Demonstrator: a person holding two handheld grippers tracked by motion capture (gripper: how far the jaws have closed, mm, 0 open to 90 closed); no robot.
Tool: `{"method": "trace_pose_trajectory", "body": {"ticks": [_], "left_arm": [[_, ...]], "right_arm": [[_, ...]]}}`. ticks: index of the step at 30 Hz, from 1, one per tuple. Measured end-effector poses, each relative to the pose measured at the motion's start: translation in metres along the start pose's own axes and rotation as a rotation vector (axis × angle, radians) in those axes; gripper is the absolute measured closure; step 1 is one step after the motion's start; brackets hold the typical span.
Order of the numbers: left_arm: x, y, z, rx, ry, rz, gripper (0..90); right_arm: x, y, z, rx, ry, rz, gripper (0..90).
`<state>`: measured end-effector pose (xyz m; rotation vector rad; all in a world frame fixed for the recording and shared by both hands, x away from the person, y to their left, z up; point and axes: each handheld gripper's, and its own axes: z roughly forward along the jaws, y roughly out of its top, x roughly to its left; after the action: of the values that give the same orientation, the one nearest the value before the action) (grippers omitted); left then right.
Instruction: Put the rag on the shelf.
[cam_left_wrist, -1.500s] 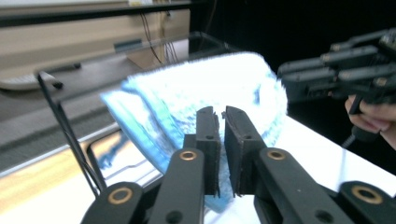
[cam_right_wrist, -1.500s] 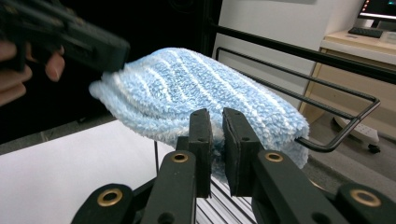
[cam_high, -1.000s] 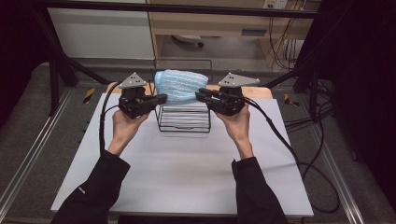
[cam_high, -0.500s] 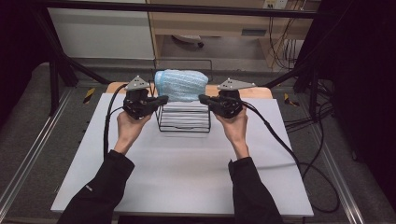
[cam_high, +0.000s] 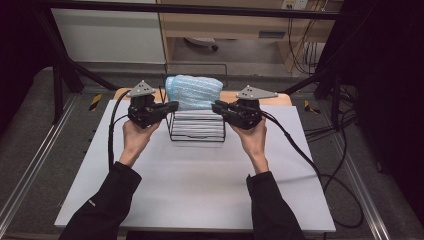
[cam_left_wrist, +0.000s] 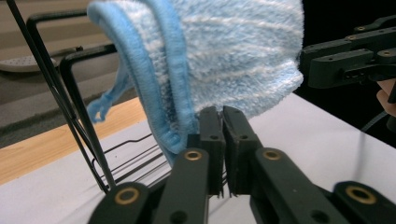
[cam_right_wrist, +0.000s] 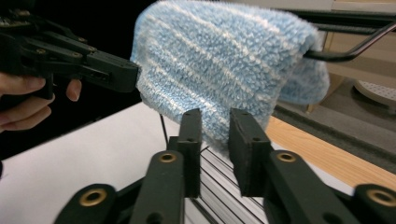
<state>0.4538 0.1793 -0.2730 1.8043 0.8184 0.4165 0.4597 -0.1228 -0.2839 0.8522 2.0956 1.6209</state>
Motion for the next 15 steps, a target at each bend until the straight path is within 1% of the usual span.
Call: {"method": "trace_pose_trajectory", "body": {"ticks": [3,5,7,9,10,12,13,15], "left_arm": [[-0.004,0.002,-0.008,-0.009,0.018,0.014,78.4],[-0.005,0.001,-0.013,-0.005,0.024,0.019,70.5],[-0.005,-0.003,-0.018,0.013,0.036,0.021,61.8],[-0.005,-0.008,-0.024,0.028,0.053,0.032,53.7],[-0.005,-0.012,-0.027,0.034,0.060,0.035,50.3],[-0.004,-0.022,-0.033,0.050,0.060,0.038,43.2],[-0.004,-0.027,-0.036,0.057,0.062,0.043,40.4],[-0.002,-0.038,-0.041,0.067,0.073,0.055,34.5]], "right_arm": [[0.001,0.003,-0.009,-0.012,0.003,0.009,62.6],[0.001,0.004,-0.016,-0.011,-0.001,0.010,54.5],[0.003,0.005,-0.023,0.000,-0.017,-0.006,44.8],[0.004,0.003,-0.030,0.015,-0.030,-0.015,36.4],[0.004,0.001,-0.033,0.017,-0.029,-0.013,31.9],[0.003,-0.004,-0.041,0.020,-0.031,-0.003,22.8],[0.003,-0.007,-0.044,0.023,-0.039,0.002,18.8],[0.002,-0.015,-0.051,0.025,-0.052,0.000,13.4]]}}
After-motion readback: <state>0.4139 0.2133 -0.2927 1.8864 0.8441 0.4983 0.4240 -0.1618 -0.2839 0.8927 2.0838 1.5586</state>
